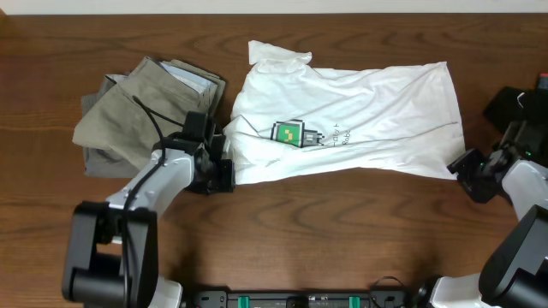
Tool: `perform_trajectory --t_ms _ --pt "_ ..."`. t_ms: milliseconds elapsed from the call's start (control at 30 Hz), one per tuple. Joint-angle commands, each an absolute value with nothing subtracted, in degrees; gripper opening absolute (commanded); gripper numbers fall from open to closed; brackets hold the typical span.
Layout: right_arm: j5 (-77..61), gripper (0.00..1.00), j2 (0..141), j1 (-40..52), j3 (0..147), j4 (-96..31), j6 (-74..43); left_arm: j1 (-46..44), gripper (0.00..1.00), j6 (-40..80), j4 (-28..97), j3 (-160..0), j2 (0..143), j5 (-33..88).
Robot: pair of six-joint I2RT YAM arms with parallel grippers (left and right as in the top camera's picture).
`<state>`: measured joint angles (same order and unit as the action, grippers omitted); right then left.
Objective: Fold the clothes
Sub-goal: 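Release hem and pull both grippers back from the shirt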
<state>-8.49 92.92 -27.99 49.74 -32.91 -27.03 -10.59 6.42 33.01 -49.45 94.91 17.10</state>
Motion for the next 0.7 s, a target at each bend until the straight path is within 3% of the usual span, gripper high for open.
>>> perform_trajectory --t_ms 0,67,133,233,333,667 --pt "-5.52 0.51 92.95 -28.23 46.94 -30.52 -30.74 -10.35 0.26 6.24 32.40 -49.19 96.99 15.75" --pt "-5.28 0.49 92.95 -28.23 45.69 -27.59 -30.94 -10.35 0.12 6.24 32.16 -49.19 97.30 15.75" --pt "-5.37 0.43 92.95 -28.23 44.84 -25.04 -30.96 -10.35 0.06 6.26 31.81 -49.21 97.30 15.77" --pt "-5.32 0.18 92.95 -28.23 44.75 -23.51 -31.27 -10.31 0.06 6.26 31.81 -49.34 97.27 15.73" --pt "-4.60 0.03 92.95 -28.32 44.75 -20.82 -31.20 -10.31 0.06 6.26 31.81 -49.50 97.21 15.73" --pt "-4.75 0.01 90.45 -34.11 46.37 -22.02 -28.42 -8.19 0.06 6.24 35.92 -50.98 90.76 12.27"
